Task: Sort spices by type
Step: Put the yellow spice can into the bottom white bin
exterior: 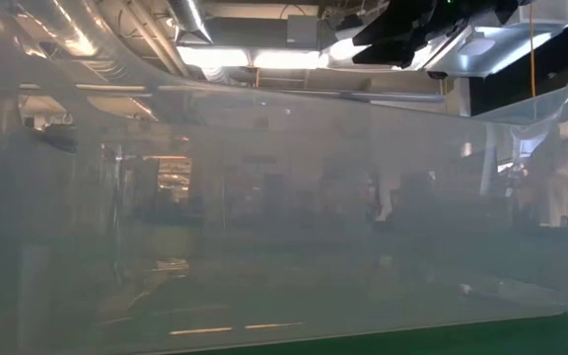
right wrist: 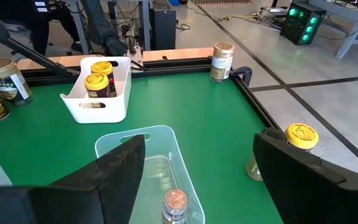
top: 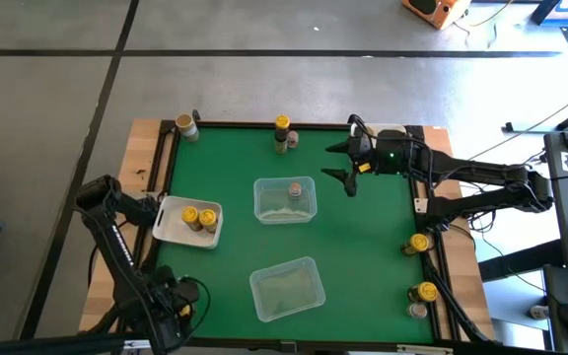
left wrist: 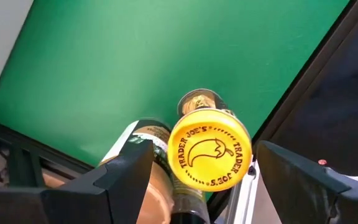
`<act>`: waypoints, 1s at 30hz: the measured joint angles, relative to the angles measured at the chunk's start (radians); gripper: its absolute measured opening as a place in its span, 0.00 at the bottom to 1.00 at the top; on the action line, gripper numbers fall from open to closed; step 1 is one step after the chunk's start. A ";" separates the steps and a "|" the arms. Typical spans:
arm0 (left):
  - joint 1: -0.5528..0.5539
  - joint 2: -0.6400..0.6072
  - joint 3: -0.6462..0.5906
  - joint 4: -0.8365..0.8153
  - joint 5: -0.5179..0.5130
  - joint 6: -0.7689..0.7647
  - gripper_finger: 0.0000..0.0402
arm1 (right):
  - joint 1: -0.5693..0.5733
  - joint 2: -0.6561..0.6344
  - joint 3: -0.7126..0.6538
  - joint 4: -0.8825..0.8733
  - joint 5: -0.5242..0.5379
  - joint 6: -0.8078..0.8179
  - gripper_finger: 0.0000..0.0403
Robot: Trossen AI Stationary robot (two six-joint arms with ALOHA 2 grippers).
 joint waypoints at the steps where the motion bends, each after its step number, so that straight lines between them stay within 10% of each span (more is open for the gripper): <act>1: -0.001 0.000 0.000 0.008 0.000 0.000 0.70 | 0.000 0.000 0.000 0.000 0.000 0.000 0.74; 30: -0.021 0.006 -0.170 0.219 0.012 -0.021 0.70 | 0.000 0.000 0.000 0.000 0.019 0.000 0.74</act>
